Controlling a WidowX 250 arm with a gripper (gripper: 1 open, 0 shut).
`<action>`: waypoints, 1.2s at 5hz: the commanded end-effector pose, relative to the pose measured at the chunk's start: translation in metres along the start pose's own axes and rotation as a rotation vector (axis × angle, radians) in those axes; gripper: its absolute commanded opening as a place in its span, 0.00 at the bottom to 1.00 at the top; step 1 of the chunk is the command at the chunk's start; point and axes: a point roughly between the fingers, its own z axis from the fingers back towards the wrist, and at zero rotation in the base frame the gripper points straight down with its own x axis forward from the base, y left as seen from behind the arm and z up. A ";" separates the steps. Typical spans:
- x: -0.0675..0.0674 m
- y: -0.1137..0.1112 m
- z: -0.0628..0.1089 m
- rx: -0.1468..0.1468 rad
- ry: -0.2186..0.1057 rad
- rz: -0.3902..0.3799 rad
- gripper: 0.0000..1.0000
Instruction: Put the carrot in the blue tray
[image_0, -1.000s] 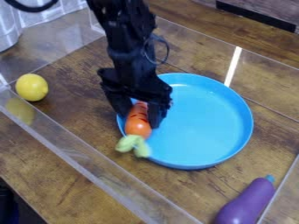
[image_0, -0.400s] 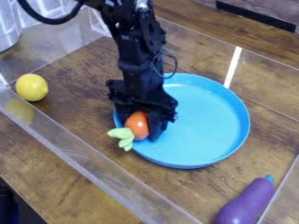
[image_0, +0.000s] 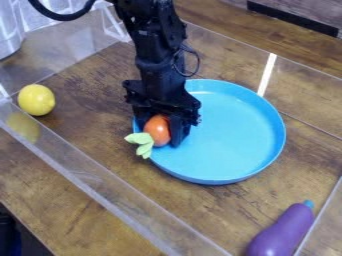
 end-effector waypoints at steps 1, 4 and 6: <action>-0.006 0.016 -0.005 0.008 0.022 0.013 0.00; -0.016 0.026 -0.009 0.007 0.049 0.018 1.00; -0.023 0.033 -0.007 0.007 0.065 0.025 1.00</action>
